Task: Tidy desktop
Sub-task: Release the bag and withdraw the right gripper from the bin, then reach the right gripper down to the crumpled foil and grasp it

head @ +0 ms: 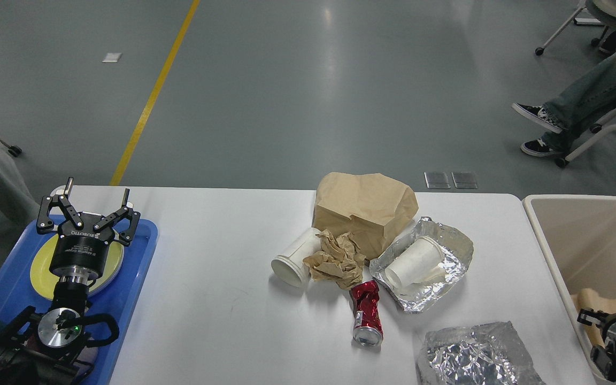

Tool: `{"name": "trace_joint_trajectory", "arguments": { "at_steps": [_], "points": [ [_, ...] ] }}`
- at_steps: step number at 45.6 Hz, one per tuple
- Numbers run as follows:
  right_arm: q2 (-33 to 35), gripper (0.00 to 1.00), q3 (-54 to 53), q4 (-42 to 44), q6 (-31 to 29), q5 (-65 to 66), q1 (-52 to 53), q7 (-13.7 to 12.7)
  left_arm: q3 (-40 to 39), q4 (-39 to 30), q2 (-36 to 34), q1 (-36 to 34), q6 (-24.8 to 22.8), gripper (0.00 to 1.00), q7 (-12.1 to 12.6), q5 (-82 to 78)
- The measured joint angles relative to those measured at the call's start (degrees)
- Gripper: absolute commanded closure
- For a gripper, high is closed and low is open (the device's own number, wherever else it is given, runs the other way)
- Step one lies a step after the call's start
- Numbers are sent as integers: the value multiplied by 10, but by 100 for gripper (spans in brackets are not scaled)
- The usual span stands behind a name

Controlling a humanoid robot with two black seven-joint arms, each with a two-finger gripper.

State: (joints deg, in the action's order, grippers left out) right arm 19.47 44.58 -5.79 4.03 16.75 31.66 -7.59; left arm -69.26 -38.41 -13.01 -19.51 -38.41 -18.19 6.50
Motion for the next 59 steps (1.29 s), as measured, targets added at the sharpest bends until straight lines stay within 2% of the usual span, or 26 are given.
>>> {"name": "trace_joint_trajectory", "arguments": {
  "at_steps": [7, 13, 19, 27, 35, 42, 51, 59],
  "points": [
    [10, 0, -2, -28, -4, 0, 19, 1, 0, 0, 0, 0, 0, 4, 0, 0],
    [68, 0, 10, -137, -45, 9, 99, -6, 0, 0, 0, 0, 0, 4, 0, 0],
    [129, 0, 67, -275, -154, 22, 235, -15, 0, 0, 0, 0, 0, 4, 0, 0],
    [143, 0, 189, -465, -287, 32, 477, -19, 0, 0, 0, 0, 0, 4, 0, 0],
    [111, 0, 245, -632, -404, 28, 697, -20, 0, 0, 0, 0, 0, 4, 0, 0],
    [55, 0, 251, -756, -466, 25, 856, -20, 0, 0, 0, 0, 0, 4, 0, 0],
    [-5, 0, 249, -876, -472, -65, 1002, -20, 0, 0, 0, 0, 0, 4, 0, 0],
    [-65, 0, 245, -937, -403, -112, 1061, -18, 0, 0, 0, 0, 0, 4, 0, 0]
  ]
}}
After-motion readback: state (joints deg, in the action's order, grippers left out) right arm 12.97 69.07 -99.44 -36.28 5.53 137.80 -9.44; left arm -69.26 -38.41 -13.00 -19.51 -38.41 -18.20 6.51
